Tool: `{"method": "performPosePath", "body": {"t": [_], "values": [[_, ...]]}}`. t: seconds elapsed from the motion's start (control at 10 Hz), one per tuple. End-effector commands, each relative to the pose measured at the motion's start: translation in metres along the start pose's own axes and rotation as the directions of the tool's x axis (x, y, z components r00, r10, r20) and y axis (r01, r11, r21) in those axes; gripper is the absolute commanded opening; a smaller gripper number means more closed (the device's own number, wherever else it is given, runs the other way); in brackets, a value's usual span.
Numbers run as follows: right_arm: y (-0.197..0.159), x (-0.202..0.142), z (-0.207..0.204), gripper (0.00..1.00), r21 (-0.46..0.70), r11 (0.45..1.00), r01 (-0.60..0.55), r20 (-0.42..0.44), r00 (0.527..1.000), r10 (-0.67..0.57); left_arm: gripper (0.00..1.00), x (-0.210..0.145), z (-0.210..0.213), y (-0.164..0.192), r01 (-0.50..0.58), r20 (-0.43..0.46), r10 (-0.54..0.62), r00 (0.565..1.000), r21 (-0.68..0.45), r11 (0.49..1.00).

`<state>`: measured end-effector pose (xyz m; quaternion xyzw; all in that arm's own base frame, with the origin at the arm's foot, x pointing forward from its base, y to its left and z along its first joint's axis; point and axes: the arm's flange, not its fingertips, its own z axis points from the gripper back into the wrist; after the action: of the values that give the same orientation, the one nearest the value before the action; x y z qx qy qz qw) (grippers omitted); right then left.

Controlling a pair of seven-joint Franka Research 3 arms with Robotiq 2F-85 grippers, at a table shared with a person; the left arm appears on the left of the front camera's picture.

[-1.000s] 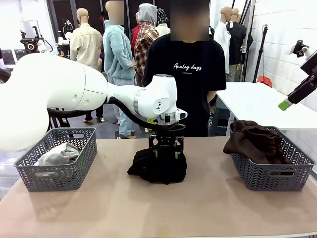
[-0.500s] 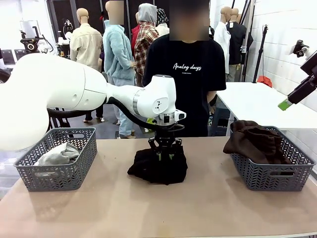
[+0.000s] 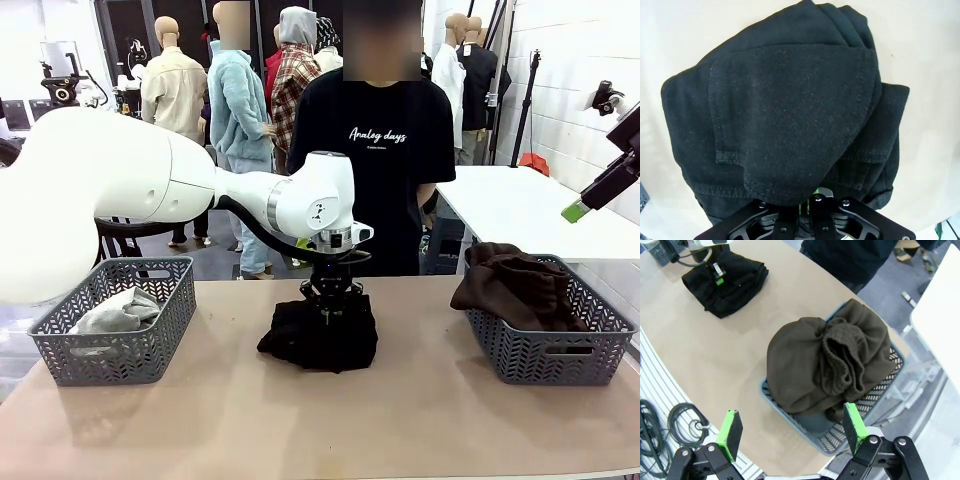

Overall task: Sort the tops and bottoms.
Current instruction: Lift clothes from the center of the table with your left hand.

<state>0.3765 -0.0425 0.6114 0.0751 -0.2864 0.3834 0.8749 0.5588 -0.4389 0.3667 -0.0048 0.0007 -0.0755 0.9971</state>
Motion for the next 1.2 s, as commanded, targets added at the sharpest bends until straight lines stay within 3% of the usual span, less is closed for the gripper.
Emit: {"method": "performPosePath", "body": {"t": [0.0, 0.2, 0.4, 0.6, 1.0, 1.1], "values": [[-0.001, 0.002, 0.000, 1.00, 0.010, 1.000, 0.007, 0.001, 1.000, -0.007, 0.00, 0.001, 0.002, -0.001, 0.027, 0.002, -0.027, 1.000, -0.004, 1.000], [-0.001, 0.002, 0.000, 1.00, 0.010, 1.000, 0.007, 0.001, 1.000, -0.007, 0.00, 0.000, 0.002, -0.001, -0.001, 0.004, 0.001, 1.000, -0.002, 1.000], [-0.001, 0.002, 0.000, 1.00, 0.010, 1.000, 0.007, 0.001, 1.000, -0.007, 0.00, 0.029, 0.094, 0.009, -0.037, 0.221, 0.029, 0.975, 0.033, 0.999], [-0.001, 0.002, 0.000, 1.00, 0.010, 1.000, 0.007, 0.001, 1.000, -0.007, 0.00, 0.039, 0.171, 0.009, -0.052, 0.379, 0.018, 0.925, 0.079, 0.996], [-0.001, 0.002, 0.000, 1.00, 0.010, 1.000, 0.007, 0.001, 1.000, -0.007, 0.00, 0.023, 0.245, -0.003, -0.050, 0.572, -0.031, 0.820, 0.125, 0.991], [-0.001, 0.002, 0.000, 1.00, 0.010, 1.000, 0.007, 0.001, 1.000, -0.007, 0.00, 0.026, 0.231, 0.011, 0.003, 0.482, -0.045, 0.875, 0.089, 0.996]]}}
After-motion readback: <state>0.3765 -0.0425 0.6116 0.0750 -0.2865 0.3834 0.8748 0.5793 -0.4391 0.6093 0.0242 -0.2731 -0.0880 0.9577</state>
